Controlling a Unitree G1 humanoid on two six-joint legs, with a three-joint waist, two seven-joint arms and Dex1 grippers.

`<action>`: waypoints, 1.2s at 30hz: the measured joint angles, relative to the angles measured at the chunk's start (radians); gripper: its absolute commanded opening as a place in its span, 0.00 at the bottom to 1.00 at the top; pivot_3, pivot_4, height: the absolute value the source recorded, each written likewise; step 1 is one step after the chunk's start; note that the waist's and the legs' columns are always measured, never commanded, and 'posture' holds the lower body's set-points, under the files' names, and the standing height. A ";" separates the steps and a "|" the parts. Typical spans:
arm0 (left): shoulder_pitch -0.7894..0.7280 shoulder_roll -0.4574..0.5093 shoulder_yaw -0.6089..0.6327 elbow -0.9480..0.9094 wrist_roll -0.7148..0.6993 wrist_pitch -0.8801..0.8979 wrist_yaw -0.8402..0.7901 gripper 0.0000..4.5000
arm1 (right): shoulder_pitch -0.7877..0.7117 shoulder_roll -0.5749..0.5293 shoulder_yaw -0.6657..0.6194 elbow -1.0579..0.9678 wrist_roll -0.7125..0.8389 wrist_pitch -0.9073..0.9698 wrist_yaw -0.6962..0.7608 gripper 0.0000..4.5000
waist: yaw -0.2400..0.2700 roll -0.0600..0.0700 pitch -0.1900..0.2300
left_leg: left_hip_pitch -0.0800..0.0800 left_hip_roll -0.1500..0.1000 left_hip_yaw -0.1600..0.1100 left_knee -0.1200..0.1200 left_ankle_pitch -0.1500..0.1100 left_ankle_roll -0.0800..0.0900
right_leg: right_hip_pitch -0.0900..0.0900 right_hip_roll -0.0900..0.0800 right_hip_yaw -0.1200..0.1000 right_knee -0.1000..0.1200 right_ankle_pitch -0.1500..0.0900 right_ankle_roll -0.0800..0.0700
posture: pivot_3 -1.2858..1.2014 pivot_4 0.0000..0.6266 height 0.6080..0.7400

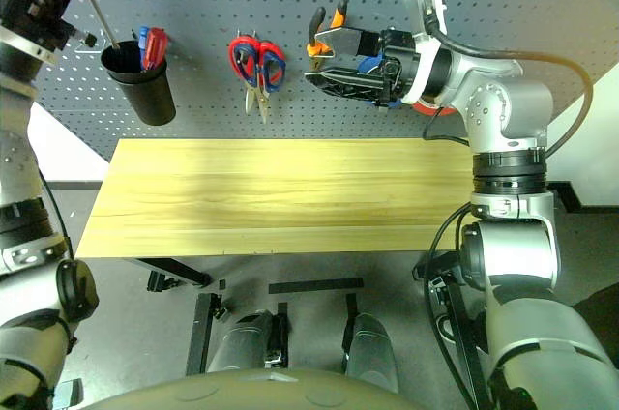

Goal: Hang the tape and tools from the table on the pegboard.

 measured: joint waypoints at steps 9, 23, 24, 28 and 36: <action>-0.093 -0.017 -0.078 0.316 0.138 -0.174 0.039 0.13 | 0.020 -0.033 0.000 -0.023 -0.002 0.003 -0.033 1.00 | -0.001 0.000 -0.002 | 0.000 0.000 0.000 0.000 0.000 0.000 | 0.000 0.000 0.000 0.000 0.000 0.000 | 0.53 0.14 1.00; -0.093 -0.034 -0.098 0.380 0.168 -0.187 0.086 0.72 | 0.065 -0.071 0.000 -0.086 0.000 0.025 -0.073 1.00 | -0.050 0.000 -0.002 | 0.000 0.000 -0.001 0.001 0.000 0.000 | 0.000 -0.001 0.000 0.001 0.000 0.000 | 0.52 0.15 1.00; -0.093 -0.034 -0.098 0.380 0.169 -0.188 0.089 0.77 | 0.065 -0.073 0.000 -0.086 0.000 0.025 -0.076 1.00 | -0.051 0.000 -0.002 | 0.000 0.000 -0.001 0.001 0.000 0.000 | 0.000 -0.001 0.000 0.001 0.000 0.000 | 0.52 0.15 1.00; -0.093 -0.027 -0.097 0.376 0.171 -0.205 0.094 0.99 | 0.073 -0.078 -0.001 -0.087 0.000 0.025 -0.083 1.00 | -0.055 0.000 -0.002 | 0.000 0.000 -0.001 0.001 0.000 0.000 | 0.000 -0.001 0.000 0.001 0.000 0.000 | 0.52 0.15 1.00; -0.044 -0.024 -0.069 0.179 -0.016 -0.135 -0.069 0.99 | 0.078 -0.079 -0.003 -0.087 0.000 0.022 -0.100 1.00 | -0.053 0.001 -0.003 | 0.000 0.000 -0.001 0.001 0.000 0.000 | 0.000 -0.001 0.000 0.002 0.000 0.000 | 0.52 0.15 1.00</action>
